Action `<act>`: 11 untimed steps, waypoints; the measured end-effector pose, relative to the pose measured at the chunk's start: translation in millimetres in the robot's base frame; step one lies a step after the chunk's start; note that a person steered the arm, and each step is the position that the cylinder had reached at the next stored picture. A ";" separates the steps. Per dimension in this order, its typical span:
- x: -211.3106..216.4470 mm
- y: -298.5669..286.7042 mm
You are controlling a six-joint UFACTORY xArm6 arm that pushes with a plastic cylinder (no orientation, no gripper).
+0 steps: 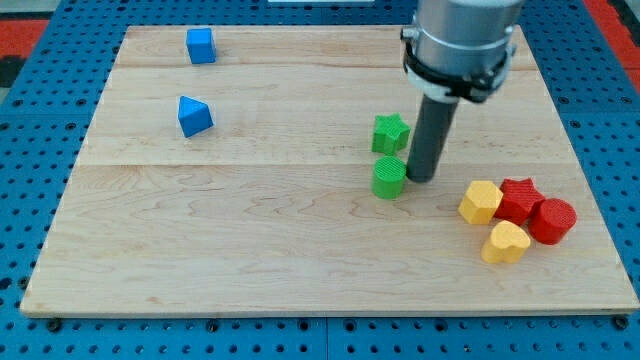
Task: Slide the green star and green circle towards the yellow hexagon
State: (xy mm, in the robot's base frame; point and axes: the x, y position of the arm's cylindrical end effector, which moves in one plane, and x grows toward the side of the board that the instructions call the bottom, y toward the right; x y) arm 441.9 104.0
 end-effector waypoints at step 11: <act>12.3 -5.9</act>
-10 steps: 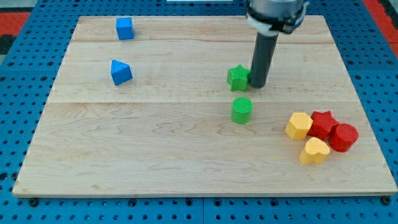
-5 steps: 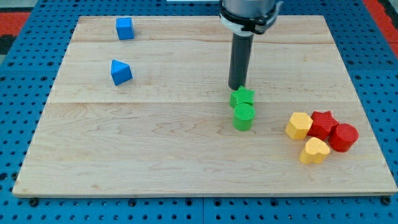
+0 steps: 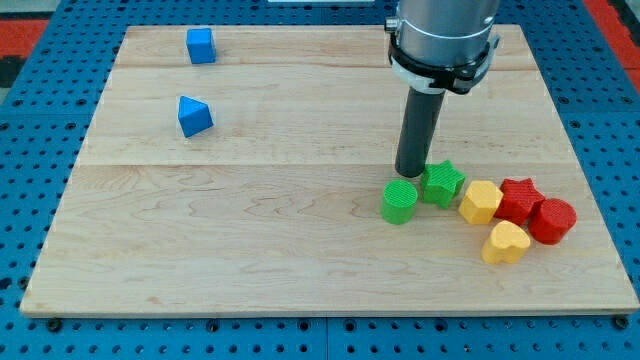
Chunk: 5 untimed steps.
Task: Slide the green star and green circle towards the yellow hexagon
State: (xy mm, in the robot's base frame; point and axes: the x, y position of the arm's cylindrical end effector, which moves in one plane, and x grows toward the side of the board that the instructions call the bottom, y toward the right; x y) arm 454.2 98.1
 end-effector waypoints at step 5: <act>32.9 -107.7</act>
